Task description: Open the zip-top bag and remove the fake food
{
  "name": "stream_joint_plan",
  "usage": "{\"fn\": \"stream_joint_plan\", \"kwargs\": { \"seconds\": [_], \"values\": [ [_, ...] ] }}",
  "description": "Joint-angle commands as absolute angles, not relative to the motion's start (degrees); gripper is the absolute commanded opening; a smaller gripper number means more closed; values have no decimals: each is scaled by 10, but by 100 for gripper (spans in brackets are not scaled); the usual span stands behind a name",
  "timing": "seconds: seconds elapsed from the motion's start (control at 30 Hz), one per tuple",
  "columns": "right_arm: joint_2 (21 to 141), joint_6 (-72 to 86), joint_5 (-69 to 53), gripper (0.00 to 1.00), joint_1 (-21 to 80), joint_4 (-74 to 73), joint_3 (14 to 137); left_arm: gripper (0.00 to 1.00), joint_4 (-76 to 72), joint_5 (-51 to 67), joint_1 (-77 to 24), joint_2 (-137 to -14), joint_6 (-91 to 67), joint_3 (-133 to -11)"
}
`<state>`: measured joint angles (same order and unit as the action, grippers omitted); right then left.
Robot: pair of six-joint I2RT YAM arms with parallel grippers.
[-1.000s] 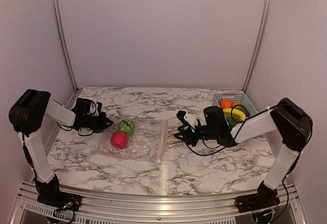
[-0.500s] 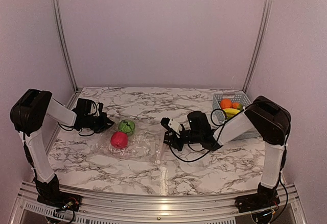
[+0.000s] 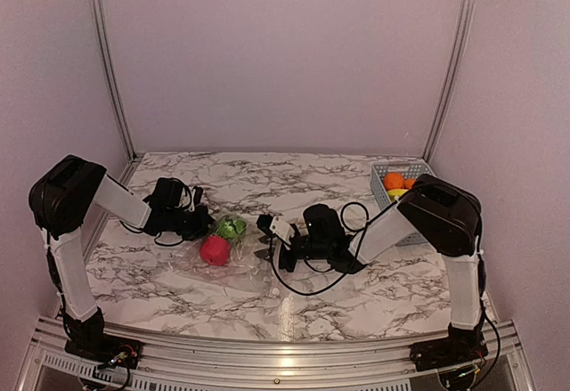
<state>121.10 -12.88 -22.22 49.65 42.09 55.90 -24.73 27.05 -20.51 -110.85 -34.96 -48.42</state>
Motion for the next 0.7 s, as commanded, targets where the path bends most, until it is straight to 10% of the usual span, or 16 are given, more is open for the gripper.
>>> {"fn": "stream_joint_plan", "kwargs": {
  "seconds": [0.0, 0.67],
  "values": [
    [1237, -105, -199, 44, 500, 466, 588, 0, -250, 263, -232, -1134, -357, -477],
    [1269, -88, -176, 69, 508, 500, 630, 0, -178, 276, -324, -1159, -263, -533]
  ]
}}
